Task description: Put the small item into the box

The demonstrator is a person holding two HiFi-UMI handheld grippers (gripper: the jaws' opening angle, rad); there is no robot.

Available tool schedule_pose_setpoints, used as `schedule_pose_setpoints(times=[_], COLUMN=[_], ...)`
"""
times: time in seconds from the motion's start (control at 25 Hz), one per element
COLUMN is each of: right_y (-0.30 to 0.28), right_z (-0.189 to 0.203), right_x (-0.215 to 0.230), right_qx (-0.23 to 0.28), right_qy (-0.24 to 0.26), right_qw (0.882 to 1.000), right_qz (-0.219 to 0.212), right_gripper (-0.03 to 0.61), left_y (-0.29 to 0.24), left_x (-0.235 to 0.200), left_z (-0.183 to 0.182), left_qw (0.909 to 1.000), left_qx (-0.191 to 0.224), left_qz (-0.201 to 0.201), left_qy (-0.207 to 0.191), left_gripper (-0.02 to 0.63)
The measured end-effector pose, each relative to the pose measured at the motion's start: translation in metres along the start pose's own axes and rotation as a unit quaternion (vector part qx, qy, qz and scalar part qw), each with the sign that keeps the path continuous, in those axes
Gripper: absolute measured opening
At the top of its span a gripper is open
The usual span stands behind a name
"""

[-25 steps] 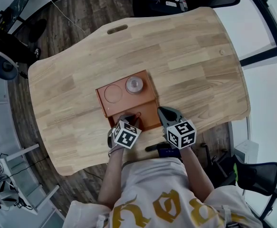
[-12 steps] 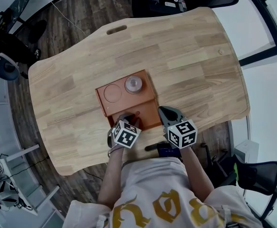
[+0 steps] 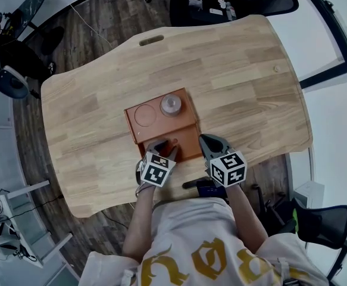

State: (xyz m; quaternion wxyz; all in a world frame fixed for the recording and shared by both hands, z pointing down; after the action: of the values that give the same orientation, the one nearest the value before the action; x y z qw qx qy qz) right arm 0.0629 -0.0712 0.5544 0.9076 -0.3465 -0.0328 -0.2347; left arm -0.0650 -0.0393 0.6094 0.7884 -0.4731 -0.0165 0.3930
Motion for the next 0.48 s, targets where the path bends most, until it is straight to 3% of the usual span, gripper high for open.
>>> schedule_pose_setpoints(times=[0.48], right_y=[0.025], right_z=[-0.011], right_x=[-0.020], right_qx=[0.031], right_qy=[0.030], right_qw=[0.999], right_qz=[-0.008], right_gripper=[0.012], left_y=[0.051], left_x=[0.008], left_z=[-0.016], left_qw=[0.9918], left_qx=[0.118], left_qz=[-0.029], left_qy=[0.039], left_gripper=[0.035])
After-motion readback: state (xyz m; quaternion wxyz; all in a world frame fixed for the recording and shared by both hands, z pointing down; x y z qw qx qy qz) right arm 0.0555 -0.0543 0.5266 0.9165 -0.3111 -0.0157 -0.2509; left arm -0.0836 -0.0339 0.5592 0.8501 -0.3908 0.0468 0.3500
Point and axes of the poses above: the fingertips, and each gripper's own axes: y backward along the fingers, x to its right, z out of its underside, the point moved 3 cm from there along y, backward along the fingers, and after that the axes turned 12 degrees about z, right-handed, at the moved point
